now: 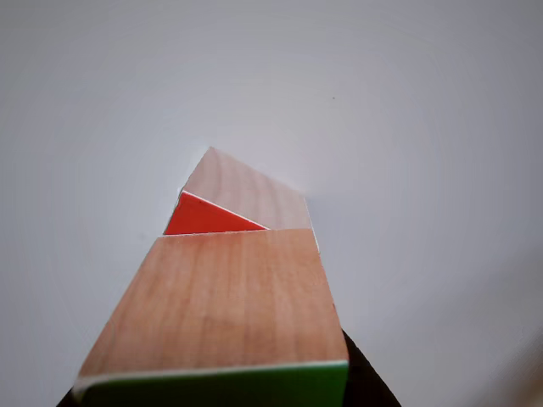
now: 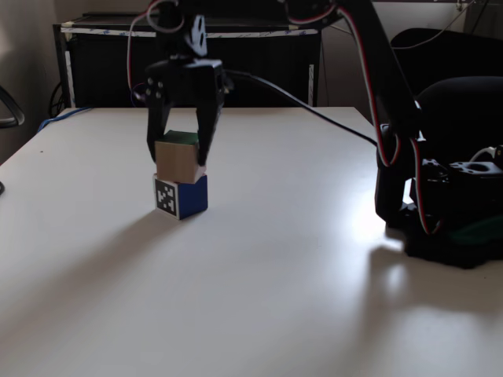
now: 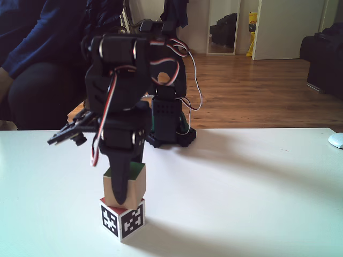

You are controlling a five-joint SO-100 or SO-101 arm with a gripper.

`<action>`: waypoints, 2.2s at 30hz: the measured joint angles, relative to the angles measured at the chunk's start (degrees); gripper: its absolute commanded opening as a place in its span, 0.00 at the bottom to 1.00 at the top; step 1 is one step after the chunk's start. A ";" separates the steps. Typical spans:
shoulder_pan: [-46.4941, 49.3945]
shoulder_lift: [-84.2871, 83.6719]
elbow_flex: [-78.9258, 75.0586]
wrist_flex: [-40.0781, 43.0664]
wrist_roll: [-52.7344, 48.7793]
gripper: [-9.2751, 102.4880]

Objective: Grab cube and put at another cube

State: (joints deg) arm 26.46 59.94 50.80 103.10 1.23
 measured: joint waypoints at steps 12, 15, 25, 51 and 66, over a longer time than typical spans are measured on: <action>-0.35 0.26 -0.26 0.00 0.53 0.42; -1.41 2.37 -0.18 0.18 0.70 0.42; -5.80 23.64 11.25 0.18 0.88 0.43; -15.64 93.78 59.06 -16.61 -2.99 0.42; -20.04 115.66 95.54 -32.96 -4.48 0.24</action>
State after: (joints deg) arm 6.42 175.61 146.34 70.14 -3.25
